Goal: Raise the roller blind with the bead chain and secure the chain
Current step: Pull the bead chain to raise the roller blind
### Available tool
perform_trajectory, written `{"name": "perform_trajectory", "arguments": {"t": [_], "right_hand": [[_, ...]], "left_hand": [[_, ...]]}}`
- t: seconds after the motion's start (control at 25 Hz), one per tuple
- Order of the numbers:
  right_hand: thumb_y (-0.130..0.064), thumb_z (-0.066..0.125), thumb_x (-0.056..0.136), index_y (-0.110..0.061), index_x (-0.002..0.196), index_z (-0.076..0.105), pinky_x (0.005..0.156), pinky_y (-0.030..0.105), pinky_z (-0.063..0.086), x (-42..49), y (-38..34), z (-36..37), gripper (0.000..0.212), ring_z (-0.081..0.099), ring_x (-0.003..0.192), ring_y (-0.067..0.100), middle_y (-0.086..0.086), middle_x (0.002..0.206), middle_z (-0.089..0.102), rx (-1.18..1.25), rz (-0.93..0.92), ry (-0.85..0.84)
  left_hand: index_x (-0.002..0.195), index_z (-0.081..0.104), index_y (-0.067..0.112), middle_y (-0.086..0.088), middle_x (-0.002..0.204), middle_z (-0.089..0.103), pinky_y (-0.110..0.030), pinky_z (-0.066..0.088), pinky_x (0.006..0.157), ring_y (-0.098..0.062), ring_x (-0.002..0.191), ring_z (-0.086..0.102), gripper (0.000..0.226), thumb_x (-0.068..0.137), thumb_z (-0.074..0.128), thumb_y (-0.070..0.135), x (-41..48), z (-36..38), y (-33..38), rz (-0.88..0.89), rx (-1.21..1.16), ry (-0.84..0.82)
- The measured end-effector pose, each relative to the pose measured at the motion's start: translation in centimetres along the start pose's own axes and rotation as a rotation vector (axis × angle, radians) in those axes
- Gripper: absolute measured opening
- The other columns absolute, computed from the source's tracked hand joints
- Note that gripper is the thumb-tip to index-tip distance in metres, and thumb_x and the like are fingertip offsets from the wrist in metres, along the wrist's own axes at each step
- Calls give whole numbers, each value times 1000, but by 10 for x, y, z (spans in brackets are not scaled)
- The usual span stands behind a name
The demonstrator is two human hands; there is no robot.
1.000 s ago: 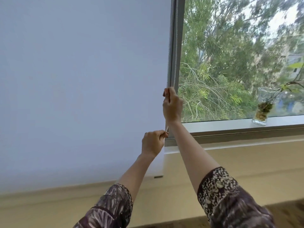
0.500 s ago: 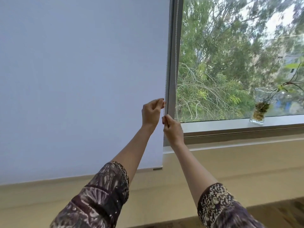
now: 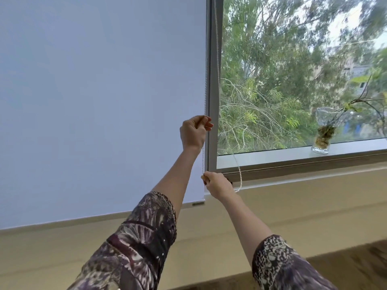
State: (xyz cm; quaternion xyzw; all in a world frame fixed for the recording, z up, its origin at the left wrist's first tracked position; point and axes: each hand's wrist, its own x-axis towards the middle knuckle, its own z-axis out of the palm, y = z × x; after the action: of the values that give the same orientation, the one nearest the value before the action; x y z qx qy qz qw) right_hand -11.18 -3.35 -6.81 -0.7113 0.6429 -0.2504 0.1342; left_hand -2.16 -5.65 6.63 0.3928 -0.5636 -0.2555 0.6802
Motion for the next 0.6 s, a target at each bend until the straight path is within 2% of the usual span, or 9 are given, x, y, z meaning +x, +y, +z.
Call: {"name": "perform_trajectory", "arguments": {"t": [0.08, 0.12, 0.2, 0.28, 0.36, 0.44, 0.6], "right_hand": [[-25, 38, 95, -14, 89, 61, 66, 29, 40, 5, 3, -2, 26, 59, 78, 28, 14, 101, 68, 24, 23, -125], [-23, 41, 94, -12, 97, 64, 71, 29, 42, 8, 4, -5, 26, 61, 89, 28, 14, 107, 67, 41, 18, -158], [-14, 42, 91, -9, 114, 63, 87, 31, 45, 14, 1, -16, 32, 58, 110, 29, 14, 120, 65, 78, -14, -134], [-3, 39, 85, -7, 119, 62, 96, 34, 45, 23, -8, -38, 41, 57, 113, 30, 15, 121, 65, 179, -22, -47], [0, 38, 85, -2, 114, 64, 86, 34, 51, 33, -22, -66, 39, 62, 102, 28, 19, 114, 68, 418, -7, 43], [-5, 38, 92, 0, 110, 63, 74, 27, 48, 40, -44, -96, 32, 63, 91, 23, 22, 110, 68, 676, -1, 97], [-19, 39, 99, 3, 119, 55, 80, 36, 46, 51, -95, -144, 33, 59, 93, 23, 24, 116, 63, 909, -128, 135]], "left_hand": [[85, 73, 5, -8, 71, 73, -36, 61, 73, -20, 65, 71, 18, 92, 58, 10, -7, -3, -11, 2, 90, 2], [84, 74, 6, -8, 71, 74, -36, 61, 73, -19, 65, 71, 18, 92, 58, 11, -10, -4, -16, 4, 128, 2], [81, 73, 9, -5, 70, 74, -36, 60, 74, -16, 65, 71, 19, 91, 58, 13, -14, -8, -26, 5, 185, 7], [80, 73, 12, -2, 68, 74, -35, 60, 76, -13, 64, 71, 19, 91, 58, 14, -22, -14, -39, -5, 240, 12], [80, 72, 14, 1, 69, 74, -36, 60, 76, -11, 66, 71, 20, 92, 56, 14, -32, -20, -53, -22, 290, 2], [81, 73, 16, 1, 70, 74, -38, 59, 77, -13, 69, 71, 21, 91, 55, 11, -41, -24, -64, -50, 310, -14], [78, 74, 18, 3, 68, 73, -37, 59, 78, -13, 69, 71, 23, 90, 55, 10, -56, -23, -78, -104, 351, -42]]}}
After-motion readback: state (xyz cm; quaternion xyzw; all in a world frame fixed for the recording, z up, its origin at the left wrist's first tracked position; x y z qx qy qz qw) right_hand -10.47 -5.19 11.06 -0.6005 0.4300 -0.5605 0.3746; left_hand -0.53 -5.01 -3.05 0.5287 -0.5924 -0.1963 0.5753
